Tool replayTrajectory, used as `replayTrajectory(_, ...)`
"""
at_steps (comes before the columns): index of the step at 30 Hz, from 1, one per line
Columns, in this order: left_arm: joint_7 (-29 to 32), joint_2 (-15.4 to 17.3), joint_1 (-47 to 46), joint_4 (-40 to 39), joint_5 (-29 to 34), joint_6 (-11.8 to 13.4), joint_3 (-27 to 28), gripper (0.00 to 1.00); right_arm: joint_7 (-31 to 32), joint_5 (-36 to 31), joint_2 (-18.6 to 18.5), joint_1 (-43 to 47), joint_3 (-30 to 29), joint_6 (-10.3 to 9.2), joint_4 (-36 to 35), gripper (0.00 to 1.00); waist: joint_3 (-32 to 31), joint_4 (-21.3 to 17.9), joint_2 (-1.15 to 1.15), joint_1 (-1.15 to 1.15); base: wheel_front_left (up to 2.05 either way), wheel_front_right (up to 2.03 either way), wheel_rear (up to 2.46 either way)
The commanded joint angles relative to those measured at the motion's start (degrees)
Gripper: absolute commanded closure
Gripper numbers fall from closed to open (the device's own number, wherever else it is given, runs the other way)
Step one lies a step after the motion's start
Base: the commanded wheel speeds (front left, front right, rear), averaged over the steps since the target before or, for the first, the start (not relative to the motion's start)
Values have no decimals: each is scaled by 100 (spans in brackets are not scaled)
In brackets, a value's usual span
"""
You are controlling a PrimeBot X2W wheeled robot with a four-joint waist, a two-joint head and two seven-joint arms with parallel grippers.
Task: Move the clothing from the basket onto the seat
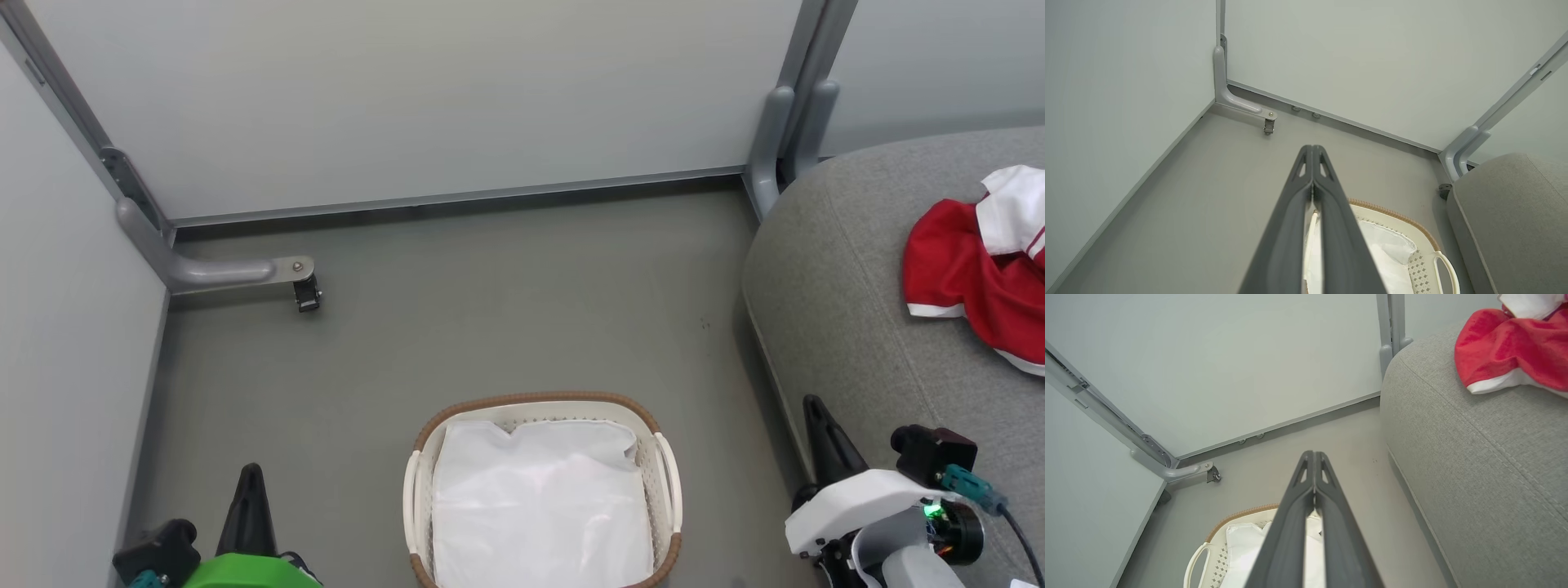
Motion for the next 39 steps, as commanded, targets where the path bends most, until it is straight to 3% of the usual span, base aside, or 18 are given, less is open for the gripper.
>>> replayTrajectory(1, 49, 14, -159, -112, -239, -42, 40, 100, 53, 256, -22, -67, -40, -1, -133, 100, -2, -1, 0, 0, 0, 0, 0)
replayTrajectory(39, 861, 30, -473, -302, -3242, -207, 328, 100, 857, 3315, -41, -10, -370, -3, -514, 100, -44, -21, 0, 0, 0, 0, 0)
